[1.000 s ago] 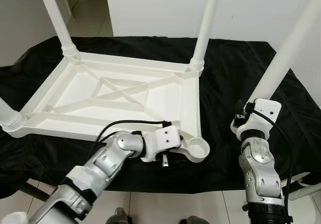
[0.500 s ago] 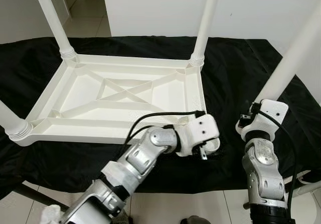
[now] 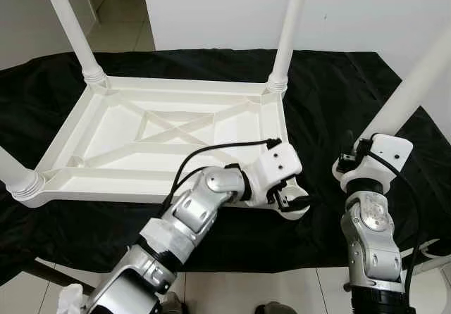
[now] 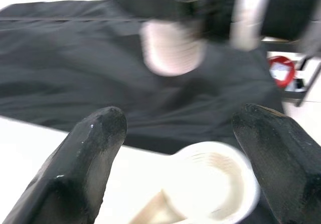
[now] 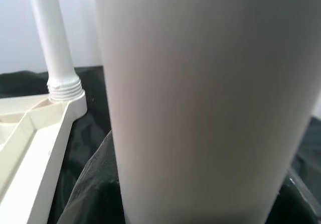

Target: Building children table

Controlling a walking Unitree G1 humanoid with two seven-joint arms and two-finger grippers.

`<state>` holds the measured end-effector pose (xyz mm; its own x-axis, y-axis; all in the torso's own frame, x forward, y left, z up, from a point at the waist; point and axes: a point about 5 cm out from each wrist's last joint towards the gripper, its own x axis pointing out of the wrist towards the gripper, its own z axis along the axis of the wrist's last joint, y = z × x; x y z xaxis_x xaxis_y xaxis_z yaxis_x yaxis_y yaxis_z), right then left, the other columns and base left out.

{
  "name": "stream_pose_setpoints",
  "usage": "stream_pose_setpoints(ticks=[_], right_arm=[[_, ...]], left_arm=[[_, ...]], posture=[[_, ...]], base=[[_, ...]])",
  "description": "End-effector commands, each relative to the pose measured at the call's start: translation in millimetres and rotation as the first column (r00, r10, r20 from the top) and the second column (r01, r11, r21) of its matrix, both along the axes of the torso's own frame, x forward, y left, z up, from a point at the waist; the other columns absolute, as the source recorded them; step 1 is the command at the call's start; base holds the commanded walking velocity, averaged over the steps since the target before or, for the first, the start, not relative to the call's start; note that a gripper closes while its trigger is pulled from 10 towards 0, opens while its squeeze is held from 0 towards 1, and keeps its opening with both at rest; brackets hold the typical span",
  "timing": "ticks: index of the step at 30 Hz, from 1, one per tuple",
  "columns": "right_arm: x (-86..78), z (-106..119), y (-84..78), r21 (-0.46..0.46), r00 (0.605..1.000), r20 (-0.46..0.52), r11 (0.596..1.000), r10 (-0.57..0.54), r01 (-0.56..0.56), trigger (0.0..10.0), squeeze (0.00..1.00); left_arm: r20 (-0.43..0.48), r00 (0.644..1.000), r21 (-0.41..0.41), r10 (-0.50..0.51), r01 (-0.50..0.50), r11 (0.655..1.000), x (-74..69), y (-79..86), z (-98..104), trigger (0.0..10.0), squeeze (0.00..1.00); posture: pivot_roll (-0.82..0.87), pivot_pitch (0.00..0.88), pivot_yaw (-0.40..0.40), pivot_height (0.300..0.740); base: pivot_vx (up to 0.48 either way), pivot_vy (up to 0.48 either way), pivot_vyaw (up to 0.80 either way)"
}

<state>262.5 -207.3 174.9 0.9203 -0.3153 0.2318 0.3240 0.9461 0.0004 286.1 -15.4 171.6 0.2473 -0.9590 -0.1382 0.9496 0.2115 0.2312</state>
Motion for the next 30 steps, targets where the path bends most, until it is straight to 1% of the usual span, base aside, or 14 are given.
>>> stream_pose_setpoints(ticks=[1,4,6,7,8,9,10,12,16,20,23,25,26,30], right_arm=[[-0.5,14,2.7,-0.009,0.997,0.076,1.0,0.02,-0.02,10.0,0.0],[-1.4,20,5.8,-0.017,0.993,0.103,0.998,0.064,-0.063,10.0,0.0],[-1.4,20,5.8,-0.017,0.993,0.103,0.998,0.064,-0.063,10.0,0.0],[-2.2,19,9.5,-0.032,0.99,0.095,0.994,0.104,-0.101,10.0,0.0],[-2.2,19,9.5,-0.032,0.99,0.095,0.994,0.104,-0.101,10.0,0.0],[-2.0,18,10.4,-0.039,0.99,0.083,0.993,0.112,-0.109,10.0,0.0],[-2.0,18,10.4,-0.039,0.99,0.083,0.993,0.112,-0.109,10.0,0.0],[-1.8,17,10.4,-0.053,0.991,0.071,0.992,0.116,-0.112,10.0,0.0],[-1.7,17,9.7,-0.057,0.991,0.068,0.992,0.113,-0.109,10.0,0.0],[-1.9,17,7.8,-0.065,0.992,0.064,0.993,0.105,-0.101,10.0,0.0],[-3.1,17,5.8,-0.073,0.993,0.061,0.993,0.097,-0.093,10.0,0.0],[-3.1,17,5.8,-0.073,0.993,0.061,0.993,0.097,-0.093,10.0,0.0],[-3.6,16,5.3,-0.075,0.994,0.059,0.993,0.094,-0.09,10.0,0.0],[-4.4,16,4.4,-0.078,0.995,0.056,0.994,0.088,-0.083,10.0,0.0]], left_arm=[[0.024,0.984,-0.03,0.178,-0.177,0.984,13.1,9.8,5,10.0,0.0],[0.07,0.98,0.016,0.188,-0.19,0.982,17.2,23.5,3,10.0,0.0],[0.07,0.98,0.016,0.188,-0.19,0.982,17.2,23.5,3,10.0,0.0],[0.086,0.985,0.086,0.152,-0.159,0.984,15.4,33.8,-3,10.0,0.0],[0.086,0.985,0.086,0.152,-0.159,0.984,15.4,33.8,-3,10.0,0.0],[0.071,0.99,0.131,0.126,-0.134,0.982,13.2,38.1,-8,10.0,0.0],[0.071,0.99,0.131,0.126,-0.134,0.982,13.2,38.1,-8,10.0,0.0],[0.053,0.994,0.189,0.1,-0.108,0.976,9.4,41.7,-14,10.0,0.0],[0.042,0.993,0.201,0.113,-0.119,0.972,9.4,41.3,-16,10.0,0.0],[0.015,0.98,0.232,0.198,-0.196,0.953,15.1,40.6,-23,10.0,0.0],[0.025,0.939,0.307,0.344,-0.334,0.891,30.4,44.8,-34,10.0,0.0],[0.025,0.939,0.307,0.344,-0.334,0.891,30.4,44.8,-34,10.0,0.0],[0.033,0.929,0.326,0.367,-0.357,0.875,33.9,47.1,-35,10.0,0.0],[0.049,0.922,0.355,0.383,-0.375,0.857,37.3,49.1,-38,10.0,0.0]], posture=[[-0.03,0.04,0.026,0.74],[-0.03,0.037,0.02,0.74],[-0.03,0.037,0.02,0.74],[-0.02,0.039,0.01,0.74],[-0.02,0.039,0.01,0.74],[-0.02,0.041,0.005,0.74],[-0.02,0.041,0.005,0.74],[-0.03,0.042,0.001,0.74],[-0.03,0.042,0.001,0.74],[-0.03,0.042,-0.001,0.74],[-0.04,0.042,0.002,0.74],[-0.04,0.042,0.002,0.74],[-0.04,0.044,0.004,0.74],[-0.04,0.047,0.009,0.74]], base=[[0.0,0.0,0.0],[0.0,0.0,0.0],[0.0,0.0,0.0],[0.0,0.0,0.0],[0.0,0.0,0.0],[0.0,0.0,0.0],[0.0,0.0,0.0],[0.0,0.0,0.0],[0.0,0.0,0.0],[0.0,0.0,0.0],[0.0,0.0,0.0],[0.0,0.0,0.0],[0.0,0.0,0.0],[0.0,0.0,0.0]])
